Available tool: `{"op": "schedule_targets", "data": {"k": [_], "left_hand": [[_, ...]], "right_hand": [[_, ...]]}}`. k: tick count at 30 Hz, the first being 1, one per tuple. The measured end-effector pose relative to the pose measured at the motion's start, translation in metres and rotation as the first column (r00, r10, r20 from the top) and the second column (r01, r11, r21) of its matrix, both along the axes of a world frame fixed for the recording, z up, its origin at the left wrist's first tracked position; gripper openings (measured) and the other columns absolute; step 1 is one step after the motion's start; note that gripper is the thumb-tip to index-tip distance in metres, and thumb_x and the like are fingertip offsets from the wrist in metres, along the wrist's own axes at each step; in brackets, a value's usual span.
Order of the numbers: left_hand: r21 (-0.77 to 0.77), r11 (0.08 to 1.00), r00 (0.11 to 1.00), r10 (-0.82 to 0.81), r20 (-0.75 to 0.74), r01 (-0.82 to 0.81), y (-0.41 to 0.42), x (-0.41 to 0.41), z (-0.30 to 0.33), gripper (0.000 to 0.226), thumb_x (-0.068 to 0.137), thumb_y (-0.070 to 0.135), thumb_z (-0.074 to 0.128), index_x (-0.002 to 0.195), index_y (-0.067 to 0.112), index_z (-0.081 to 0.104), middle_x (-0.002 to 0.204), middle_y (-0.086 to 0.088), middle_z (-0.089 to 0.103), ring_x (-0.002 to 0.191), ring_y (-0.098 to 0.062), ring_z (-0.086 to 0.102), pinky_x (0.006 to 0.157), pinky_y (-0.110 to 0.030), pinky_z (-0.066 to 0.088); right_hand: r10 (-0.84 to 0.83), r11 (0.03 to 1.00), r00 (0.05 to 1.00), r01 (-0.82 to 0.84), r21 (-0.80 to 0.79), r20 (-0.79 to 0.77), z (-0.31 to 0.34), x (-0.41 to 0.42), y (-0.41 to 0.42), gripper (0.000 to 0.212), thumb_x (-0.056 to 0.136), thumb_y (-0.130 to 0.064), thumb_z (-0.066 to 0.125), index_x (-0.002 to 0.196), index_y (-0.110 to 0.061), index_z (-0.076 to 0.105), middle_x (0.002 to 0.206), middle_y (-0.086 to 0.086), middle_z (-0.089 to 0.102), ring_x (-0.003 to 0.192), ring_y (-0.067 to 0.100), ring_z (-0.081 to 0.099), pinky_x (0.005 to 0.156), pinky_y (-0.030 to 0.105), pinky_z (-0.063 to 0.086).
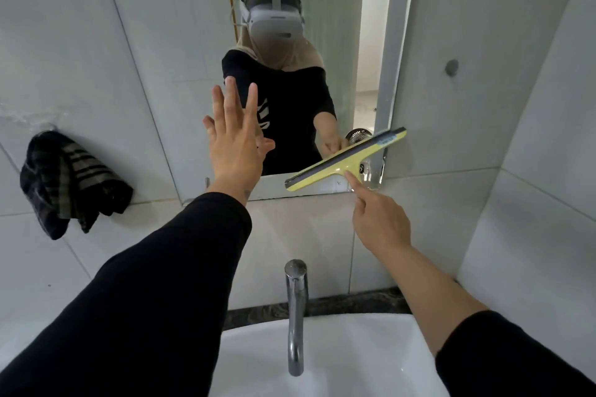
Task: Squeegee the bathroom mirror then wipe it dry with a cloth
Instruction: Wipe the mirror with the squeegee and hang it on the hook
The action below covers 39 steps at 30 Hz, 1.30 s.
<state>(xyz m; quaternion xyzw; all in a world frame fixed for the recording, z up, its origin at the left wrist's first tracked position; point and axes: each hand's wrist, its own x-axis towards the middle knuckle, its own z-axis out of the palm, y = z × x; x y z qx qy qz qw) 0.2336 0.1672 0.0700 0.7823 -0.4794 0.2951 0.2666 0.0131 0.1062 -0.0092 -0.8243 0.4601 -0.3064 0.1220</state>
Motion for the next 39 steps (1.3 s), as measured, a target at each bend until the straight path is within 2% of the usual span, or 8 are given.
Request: {"op": "schedule_targets", "data": {"k": [9, 14, 19, 25, 31, 33, 36, 39], "left_hand": [[-0.018, 1.0, 1.0, -0.022, -0.001, 0.022, 0.001, -0.002, 0.0, 0.092, 0.086, 0.031, 0.066, 0.151, 0.025, 0.001, 0.159, -0.011, -0.013, 0.145, -0.033, -0.014, 0.116, -0.057, 0.006], [-0.099, 0.995, 1.0, -0.01, 0.009, 0.011, 0.0, -0.011, -0.03, 0.075, 0.091, 0.03, 0.05, 0.151, 0.028, 0.004, 0.16, -0.01, -0.009, 0.146, -0.03, -0.01, 0.115, -0.057, 0.005], [0.007, 1.0, 1.0, -0.005, 0.011, 0.005, -0.009, -0.026, -0.076, 0.081, 0.089, 0.034, 0.057, 0.15, 0.03, 0.003, 0.16, -0.009, -0.011, 0.146, -0.03, -0.013, 0.115, -0.059, 0.004], [-0.028, 1.0, 1.0, -0.015, -0.012, 0.015, -0.019, -0.025, -0.093, 0.083, 0.089, 0.026, 0.059, 0.151, 0.03, 0.003, 0.16, -0.01, -0.01, 0.146, -0.031, -0.013, 0.116, -0.057, 0.006], [-0.031, 0.999, 1.0, -0.013, -0.013, 0.013, -0.019, -0.025, -0.094, 0.083, 0.09, 0.026, 0.058, 0.151, 0.03, 0.002, 0.159, -0.01, -0.011, 0.145, -0.031, -0.014, 0.116, -0.055, 0.005], [-0.009, 1.0, 1.0, 0.003, -0.024, -0.003, -0.017, -0.028, -0.091, 0.083, 0.091, 0.028, 0.057, 0.15, 0.029, 0.0, 0.159, -0.01, -0.013, 0.145, -0.031, -0.014, 0.116, -0.056, 0.006], [0.023, 1.0, 0.999, 0.02, -0.048, -0.019, -0.015, -0.035, -0.086, 0.084, 0.091, 0.034, 0.056, 0.15, 0.029, -0.003, 0.159, -0.008, -0.016, 0.145, -0.031, -0.015, 0.114, -0.059, 0.005], [0.072, 0.997, 0.999, -0.03, -0.039, 0.032, -0.012, -0.048, -0.081, 0.087, 0.089, 0.039, 0.057, 0.151, 0.029, -0.004, 0.158, -0.007, -0.019, 0.145, -0.029, -0.019, 0.113, -0.06, 0.001]], "right_hand": [[-0.033, 0.997, 0.994, 0.026, 0.076, 0.099, -0.026, 0.008, 0.004, 0.056, 0.099, -0.016, 0.034, 0.144, -0.049, 0.025, 0.06, 0.002, 0.049, 0.052, 0.017, 0.044, 0.048, 0.03, 0.038], [-0.017, 0.999, 0.989, 0.01, 0.045, 0.148, -0.039, 0.009, 0.002, 0.056, 0.098, -0.014, 0.034, 0.144, -0.046, 0.026, 0.054, 0.001, 0.042, 0.048, 0.015, 0.036, 0.042, 0.028, 0.03], [-0.005, 1.0, 0.987, 0.004, 0.007, 0.161, -0.051, 0.006, -0.002, 0.053, 0.099, -0.016, 0.035, 0.143, -0.045, 0.03, 0.055, -0.001, 0.044, 0.048, 0.014, 0.037, 0.043, 0.028, 0.029], [-0.013, 0.999, 0.996, 0.016, -0.031, 0.088, -0.073, -0.002, -0.009, 0.054, 0.1, -0.018, 0.035, 0.144, -0.048, 0.027, 0.065, -0.002, 0.049, 0.059, 0.018, 0.046, 0.051, 0.03, 0.033], [0.002, 0.999, 0.998, 0.0, -0.033, 0.07, -0.074, -0.005, -0.008, 0.053, 0.1, -0.019, 0.034, 0.144, -0.048, 0.027, 0.069, 0.0, 0.052, 0.058, 0.017, 0.045, 0.047, 0.03, 0.03], [-0.013, 1.0, 1.0, 0.013, 0.004, 0.008, -0.071, -0.009, -0.007, 0.054, 0.1, -0.019, 0.033, 0.144, -0.049, 0.025, 0.074, 0.002, 0.056, 0.062, 0.019, 0.048, 0.051, 0.03, 0.036], [-0.023, 0.992, 0.989, 0.04, 0.116, -0.147, -0.065, -0.022, -0.005, 0.059, 0.098, -0.015, 0.034, 0.145, -0.048, 0.024, 0.091, 0.007, 0.064, 0.071, 0.023, 0.052, 0.061, 0.032, 0.044], [-0.038, 0.972, 0.966, 0.095, 0.214, -0.255, -0.052, -0.039, -0.005, 0.067, 0.095, -0.013, 0.037, 0.147, -0.046, 0.013, 0.097, 0.007, 0.062, 0.076, 0.025, 0.054, 0.065, 0.031, 0.043]]}}
